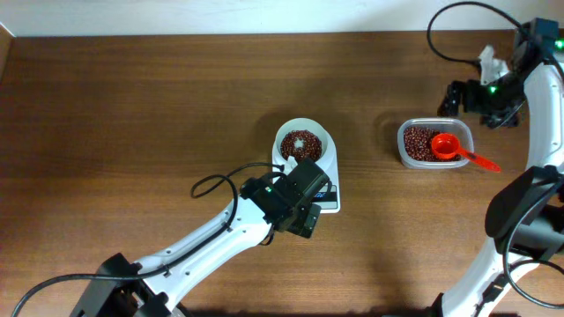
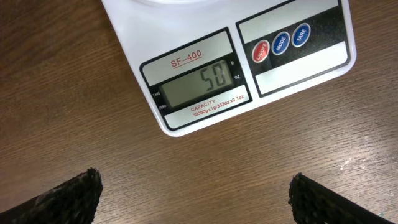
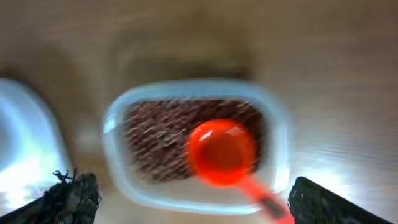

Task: Scoop item into bowl and weigh 50g on scale
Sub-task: 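Raise the open right gripper above the bean tub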

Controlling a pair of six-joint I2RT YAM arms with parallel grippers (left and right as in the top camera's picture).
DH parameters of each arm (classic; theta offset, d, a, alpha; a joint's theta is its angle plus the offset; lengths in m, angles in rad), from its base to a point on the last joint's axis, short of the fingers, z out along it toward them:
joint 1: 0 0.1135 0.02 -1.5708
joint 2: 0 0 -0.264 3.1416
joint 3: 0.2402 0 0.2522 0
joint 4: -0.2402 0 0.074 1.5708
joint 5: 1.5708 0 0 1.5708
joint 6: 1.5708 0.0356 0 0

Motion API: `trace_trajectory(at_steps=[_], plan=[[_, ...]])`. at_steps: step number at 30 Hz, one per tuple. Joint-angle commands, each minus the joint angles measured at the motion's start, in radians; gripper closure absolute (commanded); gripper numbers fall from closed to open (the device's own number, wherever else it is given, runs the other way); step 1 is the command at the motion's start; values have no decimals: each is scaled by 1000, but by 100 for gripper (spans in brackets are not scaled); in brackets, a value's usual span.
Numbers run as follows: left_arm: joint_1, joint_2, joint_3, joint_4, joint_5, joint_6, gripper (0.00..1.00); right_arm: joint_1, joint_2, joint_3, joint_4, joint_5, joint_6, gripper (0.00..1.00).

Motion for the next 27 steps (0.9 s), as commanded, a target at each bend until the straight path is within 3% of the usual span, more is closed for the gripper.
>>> trace_trajectory(at_steps=[1, 27], plan=[[3, 5, -7, 0, -11, -2, 1, 4, 1, -3, -63, -89, 32, 1], [3, 5, -7, 0, -11, -2, 1, 4, 1, -3, -88, -74, 31, 1]])
